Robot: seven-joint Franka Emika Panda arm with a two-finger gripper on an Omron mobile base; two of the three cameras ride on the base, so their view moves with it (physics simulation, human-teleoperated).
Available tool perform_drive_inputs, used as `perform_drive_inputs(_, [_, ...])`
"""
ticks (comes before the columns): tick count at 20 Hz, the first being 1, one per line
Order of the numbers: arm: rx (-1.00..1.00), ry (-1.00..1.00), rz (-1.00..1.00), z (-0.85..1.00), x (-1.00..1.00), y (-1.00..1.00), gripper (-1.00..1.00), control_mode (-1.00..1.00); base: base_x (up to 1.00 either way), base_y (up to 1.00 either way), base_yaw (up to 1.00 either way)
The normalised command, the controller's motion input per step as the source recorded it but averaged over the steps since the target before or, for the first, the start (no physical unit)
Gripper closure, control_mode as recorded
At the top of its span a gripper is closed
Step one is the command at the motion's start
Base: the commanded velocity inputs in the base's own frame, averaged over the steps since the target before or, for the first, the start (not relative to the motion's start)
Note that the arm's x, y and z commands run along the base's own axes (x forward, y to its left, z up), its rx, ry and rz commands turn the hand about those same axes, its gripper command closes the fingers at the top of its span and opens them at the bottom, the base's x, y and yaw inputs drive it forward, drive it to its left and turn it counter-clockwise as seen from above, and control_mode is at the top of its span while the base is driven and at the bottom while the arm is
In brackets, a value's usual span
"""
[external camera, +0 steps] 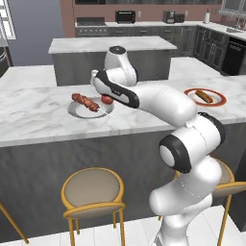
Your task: Pick up the peach and mango from the fridge and place one fruit on each plate on the dining counter.
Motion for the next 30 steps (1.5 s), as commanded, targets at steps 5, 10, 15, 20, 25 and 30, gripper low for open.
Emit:
perform_drive_inputs(5, [-0.06, 0.11, 0.00, -0.20, 0.18, 0.27, 1.00, -1.00, 0.00, 0.00, 0.00])
perform_drive_inputs(10, [-0.04, 0.10, 0.00, -0.22, 0.19, 0.17, 1.00, -1.00, 0.00, 0.00, 0.00])
perform_drive_inputs(15, [0.00, 0.03, 0.00, -0.02, 0.12, 0.01, -1.00, -1.00, 0.00, 0.00, 0.00])
perform_drive_inputs(20, [0.03, 0.00, 0.00, 0.00, -0.05, -0.04, -1.00, -1.00, 0.00, 0.00, 0.00])
perform_drive_inputs(25, [0.10, -0.07, 0.00, 0.00, -0.35, -0.42, -1.00, -1.00, 0.00, 0.00, 0.00])
perform_drive_inputs(30, [0.22, -0.17, 0.00, 0.02, -0.75, -0.86, -1.00, -1.00, 0.00, 0.00, 0.00])
